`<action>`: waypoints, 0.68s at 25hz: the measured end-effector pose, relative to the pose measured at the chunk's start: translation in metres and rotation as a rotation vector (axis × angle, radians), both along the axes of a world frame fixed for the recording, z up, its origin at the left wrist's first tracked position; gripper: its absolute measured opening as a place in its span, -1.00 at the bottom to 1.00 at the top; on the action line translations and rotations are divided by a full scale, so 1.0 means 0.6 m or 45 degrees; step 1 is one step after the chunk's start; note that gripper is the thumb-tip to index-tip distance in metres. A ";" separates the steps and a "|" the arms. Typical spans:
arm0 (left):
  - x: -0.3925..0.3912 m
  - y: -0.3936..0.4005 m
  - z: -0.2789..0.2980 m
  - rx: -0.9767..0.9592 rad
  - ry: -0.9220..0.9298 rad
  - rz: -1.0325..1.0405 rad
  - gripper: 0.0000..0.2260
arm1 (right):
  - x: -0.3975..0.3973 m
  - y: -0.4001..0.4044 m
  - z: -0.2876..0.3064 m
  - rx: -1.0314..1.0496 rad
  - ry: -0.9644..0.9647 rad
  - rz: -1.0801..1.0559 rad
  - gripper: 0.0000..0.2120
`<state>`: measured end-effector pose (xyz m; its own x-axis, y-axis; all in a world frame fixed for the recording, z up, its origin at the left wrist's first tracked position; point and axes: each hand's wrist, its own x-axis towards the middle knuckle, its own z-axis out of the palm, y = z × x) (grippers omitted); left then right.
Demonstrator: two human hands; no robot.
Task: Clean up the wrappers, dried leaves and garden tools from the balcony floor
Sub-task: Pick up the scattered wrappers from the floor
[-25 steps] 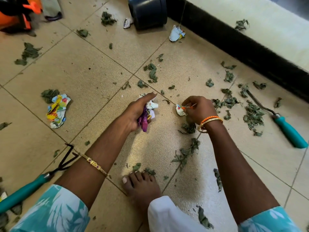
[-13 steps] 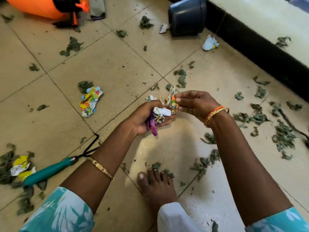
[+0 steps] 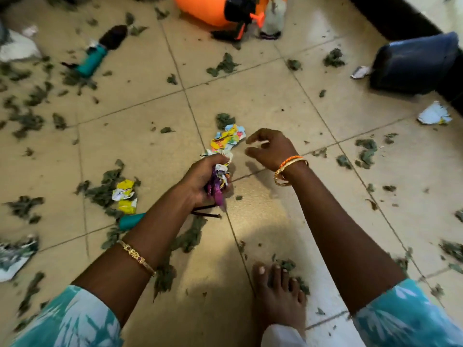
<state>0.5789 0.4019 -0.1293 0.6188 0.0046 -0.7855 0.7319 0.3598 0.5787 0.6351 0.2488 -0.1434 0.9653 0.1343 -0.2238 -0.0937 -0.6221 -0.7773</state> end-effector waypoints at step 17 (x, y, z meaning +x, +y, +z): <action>-0.071 0.142 0.031 -0.007 -0.198 0.316 -0.78 | 0.014 0.104 0.024 0.316 0.050 0.330 -0.87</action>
<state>0.5360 0.4874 -0.1108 0.7125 0.1670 -0.6816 0.5236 0.5201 0.6748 0.6432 0.3114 -0.1291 0.8834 0.4286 -0.1896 0.0100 -0.4217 -0.9067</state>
